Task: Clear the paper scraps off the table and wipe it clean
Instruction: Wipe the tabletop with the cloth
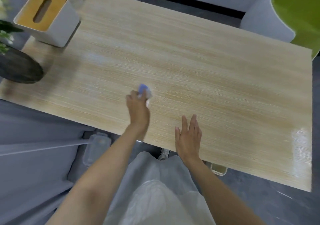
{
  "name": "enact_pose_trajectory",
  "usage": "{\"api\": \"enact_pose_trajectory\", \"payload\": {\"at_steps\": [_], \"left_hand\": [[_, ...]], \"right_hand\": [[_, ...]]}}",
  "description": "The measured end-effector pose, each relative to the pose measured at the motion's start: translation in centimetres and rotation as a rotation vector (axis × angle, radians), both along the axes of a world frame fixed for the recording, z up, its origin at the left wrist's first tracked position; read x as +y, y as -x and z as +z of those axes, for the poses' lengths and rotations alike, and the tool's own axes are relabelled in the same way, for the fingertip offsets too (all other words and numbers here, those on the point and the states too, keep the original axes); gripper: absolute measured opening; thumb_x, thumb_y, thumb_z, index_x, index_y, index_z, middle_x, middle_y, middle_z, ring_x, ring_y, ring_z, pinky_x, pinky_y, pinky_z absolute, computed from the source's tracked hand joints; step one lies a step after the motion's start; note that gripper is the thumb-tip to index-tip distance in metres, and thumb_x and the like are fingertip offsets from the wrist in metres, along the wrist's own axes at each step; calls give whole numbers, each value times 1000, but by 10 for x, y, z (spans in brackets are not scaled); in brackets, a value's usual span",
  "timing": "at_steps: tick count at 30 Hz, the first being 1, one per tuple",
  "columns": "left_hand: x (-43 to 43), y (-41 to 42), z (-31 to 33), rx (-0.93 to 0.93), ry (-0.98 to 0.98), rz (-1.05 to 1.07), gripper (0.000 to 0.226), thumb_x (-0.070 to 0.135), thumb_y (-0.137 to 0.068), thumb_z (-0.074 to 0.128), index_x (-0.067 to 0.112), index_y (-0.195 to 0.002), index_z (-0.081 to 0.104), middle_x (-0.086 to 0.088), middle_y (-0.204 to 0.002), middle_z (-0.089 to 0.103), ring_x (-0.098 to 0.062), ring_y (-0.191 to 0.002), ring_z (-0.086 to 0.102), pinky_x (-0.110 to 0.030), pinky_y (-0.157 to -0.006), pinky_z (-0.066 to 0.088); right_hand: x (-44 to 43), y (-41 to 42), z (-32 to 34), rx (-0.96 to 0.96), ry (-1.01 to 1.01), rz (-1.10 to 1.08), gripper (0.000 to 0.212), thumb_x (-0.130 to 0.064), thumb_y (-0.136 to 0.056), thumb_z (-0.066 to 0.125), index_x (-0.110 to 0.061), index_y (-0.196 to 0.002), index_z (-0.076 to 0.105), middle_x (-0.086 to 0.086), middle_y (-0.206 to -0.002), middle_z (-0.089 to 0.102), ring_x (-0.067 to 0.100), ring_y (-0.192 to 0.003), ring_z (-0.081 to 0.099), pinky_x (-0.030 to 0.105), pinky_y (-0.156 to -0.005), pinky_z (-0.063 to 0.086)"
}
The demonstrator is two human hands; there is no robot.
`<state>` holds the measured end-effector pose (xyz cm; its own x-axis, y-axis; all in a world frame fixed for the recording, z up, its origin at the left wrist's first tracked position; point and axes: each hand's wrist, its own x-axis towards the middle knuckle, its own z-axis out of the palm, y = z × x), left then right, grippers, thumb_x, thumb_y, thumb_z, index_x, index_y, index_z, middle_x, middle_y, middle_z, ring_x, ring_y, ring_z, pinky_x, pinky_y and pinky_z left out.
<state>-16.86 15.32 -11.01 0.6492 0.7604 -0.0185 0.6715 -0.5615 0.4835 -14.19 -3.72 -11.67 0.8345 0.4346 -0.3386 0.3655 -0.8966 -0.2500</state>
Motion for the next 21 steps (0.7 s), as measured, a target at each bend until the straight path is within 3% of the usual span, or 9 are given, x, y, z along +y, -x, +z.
{"api": "enact_pose_trajectory", "payload": {"at_steps": [3,4,6,9,11,13,17,19,21], "left_hand": [[-12,1,-15,-52,-167,-823,49,-1,-80,61,12,-127,56,-12,-103,54,-26,-88,45,-38,-75,45],[9,-1,-19,-56,-230,-916,43,8,-84,58,18,-126,56,-6,-103,53,-20,-86,43,-33,-76,42],[51,-2,-18,-2,-231,-709,29,22,-92,53,31,-119,55,2,-100,52,-16,-85,45,-34,-77,40],[90,-5,-25,-41,-151,-51,44,2,-86,51,17,-128,53,-19,-107,49,-37,-94,46,-41,-79,40],[63,-23,-18,4,-49,159,47,-5,-83,51,9,-129,52,-23,-113,46,-40,-101,42,-44,-84,38],[13,-38,-13,-40,-74,-73,57,-9,-74,60,9,-127,54,-23,-107,50,-38,-91,45,-47,-76,45],[7,-31,-21,-80,-250,-902,51,0,-78,63,10,-128,56,-17,-100,60,-31,-79,53,-36,-66,49],[51,-32,-19,-38,-298,-855,52,0,-79,59,12,-129,54,-18,-102,59,-31,-81,53,-38,-67,49],[84,-33,-17,-44,-193,-405,43,4,-86,57,13,-128,55,-22,-112,54,-37,-94,51,-47,-78,48]], "right_hand": [[3,-11,0,-57,-24,32,55,-41,-101,19,-16,-150,20,15,-158,-8,24,-147,-7,38,-118,-1],[4,-17,0,-62,-21,63,55,-41,-101,18,-15,-150,19,15,-158,-10,24,-147,-9,37,-117,-5],[6,-33,0,-47,-13,104,57,-41,-101,15,-15,-152,10,14,-157,-15,22,-145,-16,35,-116,-12],[13,-56,1,-49,-57,80,57,-41,-102,17,-17,-152,6,13,-157,-16,19,-145,-18,35,-117,-12],[18,-66,-1,-48,-70,87,57,-40,-102,20,-17,-152,6,13,-158,-14,20,-145,-16,36,-118,-10],[20,-72,-4,-43,-56,93,57,-39,-102,21,-17,-152,6,14,-158,-13,22,-146,-15,38,-118,-6],[21,-83,-2,-44,-142,76,52,-29,-102,28,-14,-151,16,14,-159,-3,22,-147,-7,37,-119,0],[20,-90,0,-72,-192,95,50,-24,-102,28,-13,-150,19,13,-159,1,21,-147,-3,36,-120,2],[20,-100,-2,-70,-207,106,50,-24,-102,26,-15,-151,15,11,-160,-1,19,-147,-6,35,-120,0]]}}
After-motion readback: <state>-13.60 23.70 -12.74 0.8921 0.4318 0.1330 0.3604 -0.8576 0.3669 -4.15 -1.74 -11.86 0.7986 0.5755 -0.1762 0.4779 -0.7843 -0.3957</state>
